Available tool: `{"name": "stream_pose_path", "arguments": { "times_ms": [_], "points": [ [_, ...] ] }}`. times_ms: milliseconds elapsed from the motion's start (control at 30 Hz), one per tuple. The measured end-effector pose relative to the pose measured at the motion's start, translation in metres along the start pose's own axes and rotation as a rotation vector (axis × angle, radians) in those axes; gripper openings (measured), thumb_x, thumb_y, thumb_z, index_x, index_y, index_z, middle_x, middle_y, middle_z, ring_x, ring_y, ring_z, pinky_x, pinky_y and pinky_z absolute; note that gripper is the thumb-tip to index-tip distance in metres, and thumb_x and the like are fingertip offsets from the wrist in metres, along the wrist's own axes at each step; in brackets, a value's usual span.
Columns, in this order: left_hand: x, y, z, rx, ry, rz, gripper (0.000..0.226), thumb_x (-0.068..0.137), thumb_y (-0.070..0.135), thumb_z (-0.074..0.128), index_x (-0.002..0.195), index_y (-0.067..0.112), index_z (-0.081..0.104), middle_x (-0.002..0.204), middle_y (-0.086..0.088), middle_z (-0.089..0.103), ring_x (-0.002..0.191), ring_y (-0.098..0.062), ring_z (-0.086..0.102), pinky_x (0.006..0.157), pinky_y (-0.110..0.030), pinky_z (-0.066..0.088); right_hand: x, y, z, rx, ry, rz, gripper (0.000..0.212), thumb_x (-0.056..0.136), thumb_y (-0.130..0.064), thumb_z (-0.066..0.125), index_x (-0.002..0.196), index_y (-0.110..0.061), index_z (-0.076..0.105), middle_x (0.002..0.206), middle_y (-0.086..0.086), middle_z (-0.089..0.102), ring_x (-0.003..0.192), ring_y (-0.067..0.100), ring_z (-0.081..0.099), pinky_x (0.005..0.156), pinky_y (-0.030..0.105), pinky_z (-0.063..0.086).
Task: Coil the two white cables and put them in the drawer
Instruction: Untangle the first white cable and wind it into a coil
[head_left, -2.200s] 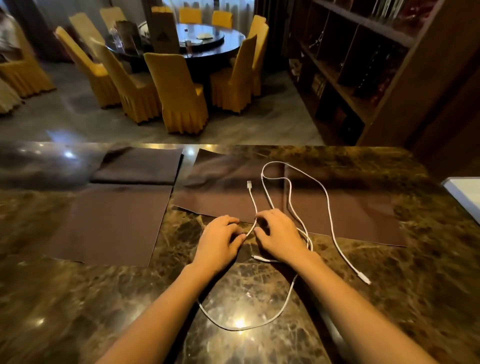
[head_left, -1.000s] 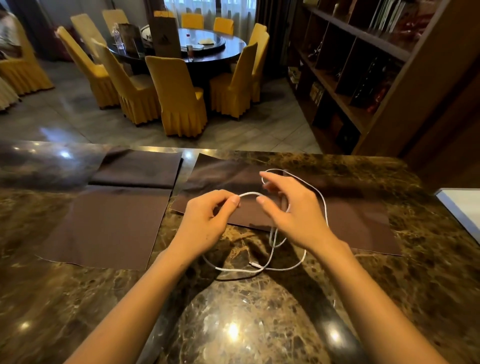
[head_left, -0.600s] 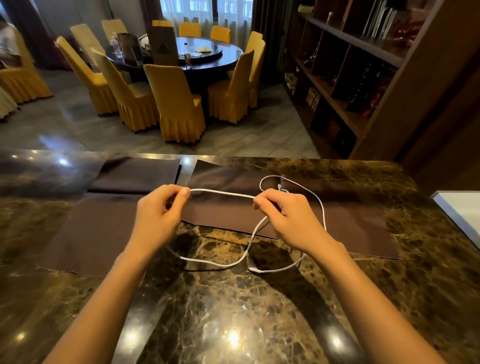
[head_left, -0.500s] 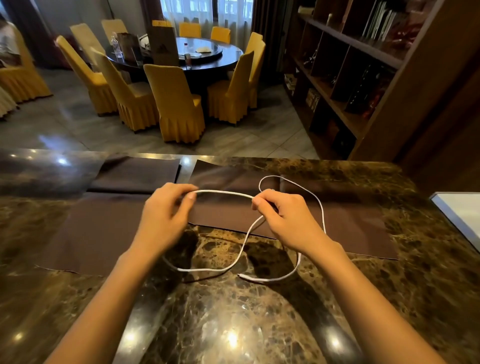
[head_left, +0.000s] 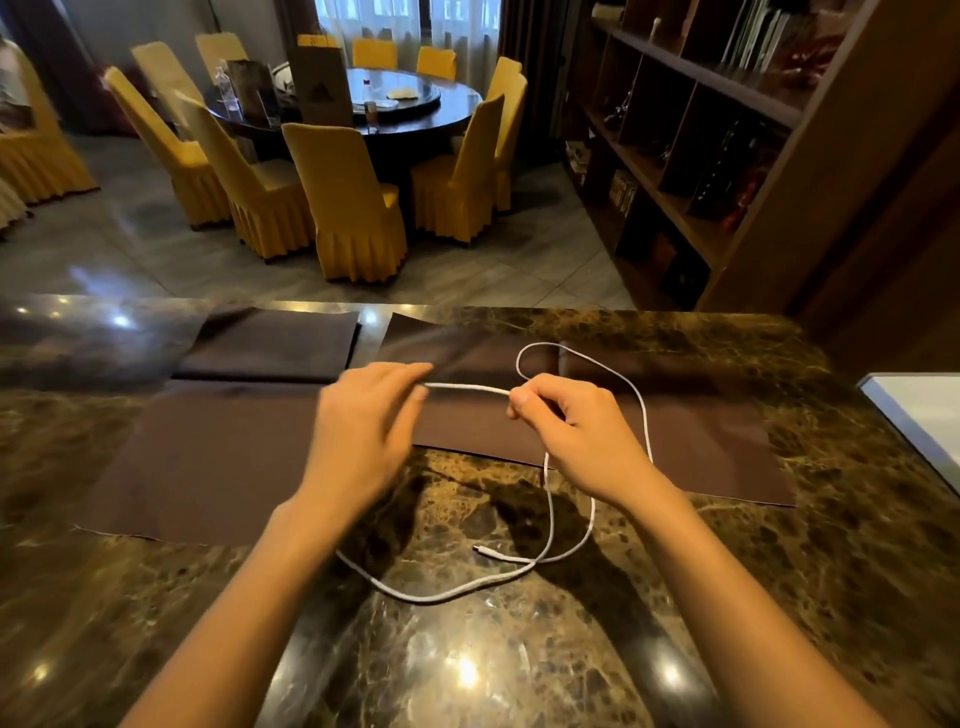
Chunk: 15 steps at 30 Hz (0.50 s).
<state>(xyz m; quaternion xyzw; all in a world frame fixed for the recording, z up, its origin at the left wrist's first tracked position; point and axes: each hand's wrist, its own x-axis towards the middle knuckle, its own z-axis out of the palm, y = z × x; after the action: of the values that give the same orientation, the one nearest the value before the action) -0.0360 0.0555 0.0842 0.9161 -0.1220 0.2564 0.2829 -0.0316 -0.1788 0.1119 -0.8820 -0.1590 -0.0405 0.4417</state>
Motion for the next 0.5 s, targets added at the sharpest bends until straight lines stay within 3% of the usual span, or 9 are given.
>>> {"name": "stream_pose_path", "arguments": {
  "times_ms": [133, 300, 400, 500],
  "points": [
    [-0.007, 0.034, 0.023, -0.068, -0.088, 0.172, 0.023, 0.095, 0.024, 0.064, 0.116, 0.02, 0.072, 0.111, 0.004, 0.073, 0.108, -0.016, 0.066, 0.092, -0.048, 0.049, -0.002, -0.01, 0.015, 0.043, -0.017, -0.03, 0.029, 0.103, -0.029, 0.053, 0.082, -0.023, 0.072, 0.063, -0.024, 0.06, 0.063, 0.001, 0.054, 0.06, 0.017, 0.036],
    [-0.004, 0.013, 0.015, -0.034, 0.006, 0.13, 0.022, 0.095, 0.022, 0.061, 0.111, 0.014, 0.074, 0.103, -0.001, 0.074, 0.097, -0.02, 0.068, 0.086, -0.049, 0.052, -0.015, -0.001, 0.009, 0.102, -0.035, 0.045, 0.029, 0.102, -0.029, 0.053, 0.08, -0.027, 0.07, 0.052, -0.017, 0.053, 0.052, 0.003, 0.045, 0.056, 0.026, 0.036],
    [-0.009, 0.014, 0.014, -0.065, 0.005, 0.084, 0.022, 0.096, 0.018, 0.061, 0.113, 0.01, 0.073, 0.104, -0.004, 0.073, 0.095, -0.02, 0.067, 0.086, -0.04, 0.054, -0.023, 0.0, 0.018, 0.12, -0.1, 0.088, 0.029, 0.102, -0.028, 0.051, 0.08, -0.028, 0.07, 0.054, -0.016, 0.053, 0.053, 0.002, 0.044, 0.056, 0.027, 0.036],
    [-0.011, 0.02, 0.019, -0.156, 0.028, 0.047, 0.018, 0.097, 0.008, 0.062, 0.113, 0.007, 0.071, 0.104, -0.005, 0.07, 0.094, -0.016, 0.065, 0.085, -0.023, 0.052, -0.031, -0.006, 0.032, 0.423, -0.181, 0.235, 0.033, 0.104, -0.029, 0.047, 0.08, -0.021, 0.068, 0.057, -0.009, 0.048, 0.05, 0.009, 0.039, 0.049, 0.025, 0.032]
  ]
}}
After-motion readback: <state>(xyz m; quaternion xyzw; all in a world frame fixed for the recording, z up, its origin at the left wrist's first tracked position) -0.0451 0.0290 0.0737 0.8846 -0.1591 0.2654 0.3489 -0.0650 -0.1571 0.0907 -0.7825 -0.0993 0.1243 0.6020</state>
